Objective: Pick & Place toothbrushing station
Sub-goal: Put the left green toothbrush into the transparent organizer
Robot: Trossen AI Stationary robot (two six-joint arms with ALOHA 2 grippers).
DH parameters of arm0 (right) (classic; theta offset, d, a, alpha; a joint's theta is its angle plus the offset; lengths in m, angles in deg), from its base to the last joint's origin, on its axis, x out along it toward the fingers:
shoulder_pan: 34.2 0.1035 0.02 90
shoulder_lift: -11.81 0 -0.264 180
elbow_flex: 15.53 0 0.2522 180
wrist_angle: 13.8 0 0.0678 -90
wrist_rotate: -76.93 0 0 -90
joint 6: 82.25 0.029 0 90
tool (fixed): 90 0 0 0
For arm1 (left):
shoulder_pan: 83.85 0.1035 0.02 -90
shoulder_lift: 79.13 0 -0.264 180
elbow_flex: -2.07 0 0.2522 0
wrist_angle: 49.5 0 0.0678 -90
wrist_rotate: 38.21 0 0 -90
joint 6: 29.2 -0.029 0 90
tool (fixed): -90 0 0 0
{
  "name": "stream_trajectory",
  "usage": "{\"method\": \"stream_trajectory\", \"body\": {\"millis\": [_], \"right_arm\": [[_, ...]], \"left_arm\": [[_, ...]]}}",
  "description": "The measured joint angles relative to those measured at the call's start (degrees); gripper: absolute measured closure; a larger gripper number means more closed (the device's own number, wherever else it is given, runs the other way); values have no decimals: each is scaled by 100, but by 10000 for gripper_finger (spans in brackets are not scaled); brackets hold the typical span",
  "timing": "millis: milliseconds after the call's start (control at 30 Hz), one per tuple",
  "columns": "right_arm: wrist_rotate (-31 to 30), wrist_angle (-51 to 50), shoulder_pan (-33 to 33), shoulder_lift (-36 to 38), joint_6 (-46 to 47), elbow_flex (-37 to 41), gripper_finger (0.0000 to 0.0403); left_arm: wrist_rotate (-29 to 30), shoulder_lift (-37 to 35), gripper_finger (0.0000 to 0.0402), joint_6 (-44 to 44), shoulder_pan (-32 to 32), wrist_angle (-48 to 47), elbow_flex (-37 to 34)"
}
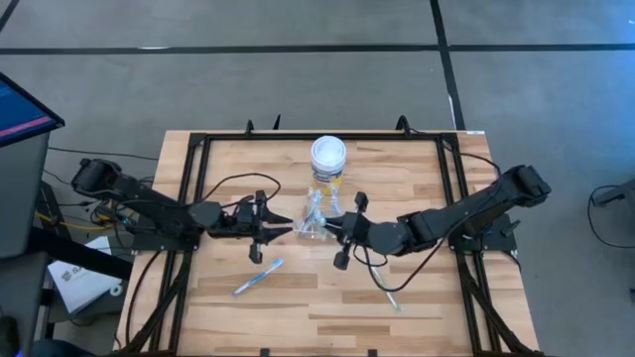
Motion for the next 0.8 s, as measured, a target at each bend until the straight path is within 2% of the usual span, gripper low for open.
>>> {"method": "stream_trajectory", "body": {"millis": [200,533,800], "right_arm": [[-322,-657,10,324,623,232,398],[-582,-380,-74,1045,1139,1302,397],[-661,33,-385,1107,1340,1866,398]], "left_arm": [[-3,-129,315,3,-11,-4,-115],[-3,-129,315,5,-11,-1,-117],[-3,-127,315,5,-11,12,-117]]}}
